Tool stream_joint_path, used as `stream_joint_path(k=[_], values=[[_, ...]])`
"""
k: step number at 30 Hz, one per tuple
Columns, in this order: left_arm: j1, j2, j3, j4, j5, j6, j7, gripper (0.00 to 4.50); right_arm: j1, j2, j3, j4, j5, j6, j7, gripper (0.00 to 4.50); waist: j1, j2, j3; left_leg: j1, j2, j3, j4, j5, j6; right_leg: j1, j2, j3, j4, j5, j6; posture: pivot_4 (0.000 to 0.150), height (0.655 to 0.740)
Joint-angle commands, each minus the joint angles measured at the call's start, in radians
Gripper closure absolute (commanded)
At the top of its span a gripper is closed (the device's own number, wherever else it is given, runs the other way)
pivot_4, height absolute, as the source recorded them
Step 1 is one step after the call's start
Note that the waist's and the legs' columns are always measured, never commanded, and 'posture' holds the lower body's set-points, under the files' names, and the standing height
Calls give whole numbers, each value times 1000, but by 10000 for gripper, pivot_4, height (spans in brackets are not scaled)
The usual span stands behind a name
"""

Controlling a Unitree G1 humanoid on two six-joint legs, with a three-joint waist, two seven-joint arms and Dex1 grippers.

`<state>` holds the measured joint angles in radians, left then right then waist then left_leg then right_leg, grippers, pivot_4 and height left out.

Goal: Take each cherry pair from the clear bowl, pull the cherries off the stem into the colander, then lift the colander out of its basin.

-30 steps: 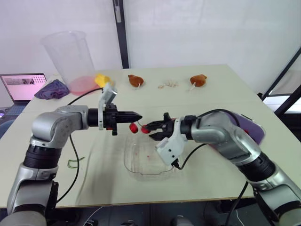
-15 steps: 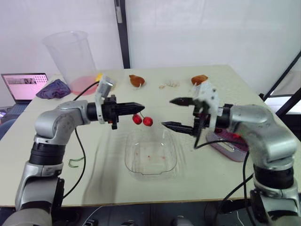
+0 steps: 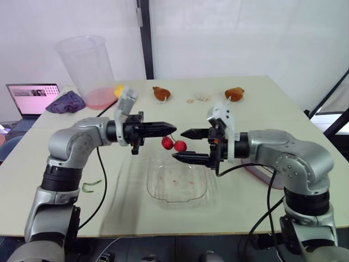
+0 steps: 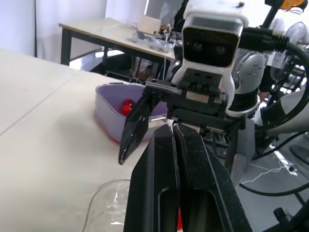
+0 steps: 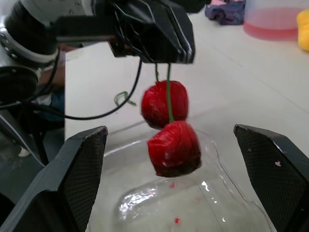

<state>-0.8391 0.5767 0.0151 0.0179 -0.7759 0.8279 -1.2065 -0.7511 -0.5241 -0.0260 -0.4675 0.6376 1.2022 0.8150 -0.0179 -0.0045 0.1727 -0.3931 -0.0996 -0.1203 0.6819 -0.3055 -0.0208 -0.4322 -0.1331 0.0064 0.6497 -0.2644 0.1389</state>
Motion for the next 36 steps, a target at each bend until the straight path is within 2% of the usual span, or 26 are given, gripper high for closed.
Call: stream_joint_path(k=[1,3,4,10,12,13,14,15,31,36], values=[[-27,5,13,-37,-18,11,2,45000,-15,8,-5,-4,28,-31,-22,5767,0,0,0,0,0,0,0,0,0,0,0,0,0,0,0,1500,7400],[-26,5,17,-41,-20,16,8,45000,-18,5,6,-3,31,-42,-28,11895,0,0,0,0,0,0,0,0,0,0,0,0,0,0,0,1500,7400],[-26,4,19,-42,-20,17,10,45000,-19,6,8,-1,35,-44,-34,16644,0,0,0,0,0,0,0,0,0,0,0,0,0,0,0,1500,7400],[-27,6,22,-44,-19,19,13,45000,-18,0,22,12,47,-68,-42,16644,0,0,0,0,0,0,0,0,0,0,0,0,0,0,0,1500,7400],[-28,6,20,-41,-15,15,13,45000,-19,-4,26,17,50,-75,-46,21583,0,0,0,0,0,0,0,0,0,0,0,0,0,0,0,1500,7400],[-28,6,20,-40,-14,14,12,45000,-19,-5,28,19,51,-78,-47,24871,0,0,0,0,0,0,0,0,0,0,0,0,0,0,0,1500,7400],[-29,5,19,-38,-13,12,12,45000,-20,-7,30,20,54,-79,-47,30503,0,0,0,0,0,0,0,0,0,0,0,0,0,0,0,1500,7400],[-29,5,21,-38,-14,12,13,45000,-19,-12,36,17,53,-80,-46,32582,0,0,0,0,0,0,0,0,0,0,0,0,0,0,0,1500,7400],[-31,8,37,-24,-10,-12,11,45000,24,-95,63,19,64,-91,-34,32582,2,0,0,0,0,0,0,0,0,0,0,0,0,0,0,1500,7400],[-26,6,43,-19,-10,-19,10,45000,47,-202,-2,34,89,-79,9,32582,5,0,0,0,0,0,0,0,0,0,0,0,0,0,0,1500,7400]])
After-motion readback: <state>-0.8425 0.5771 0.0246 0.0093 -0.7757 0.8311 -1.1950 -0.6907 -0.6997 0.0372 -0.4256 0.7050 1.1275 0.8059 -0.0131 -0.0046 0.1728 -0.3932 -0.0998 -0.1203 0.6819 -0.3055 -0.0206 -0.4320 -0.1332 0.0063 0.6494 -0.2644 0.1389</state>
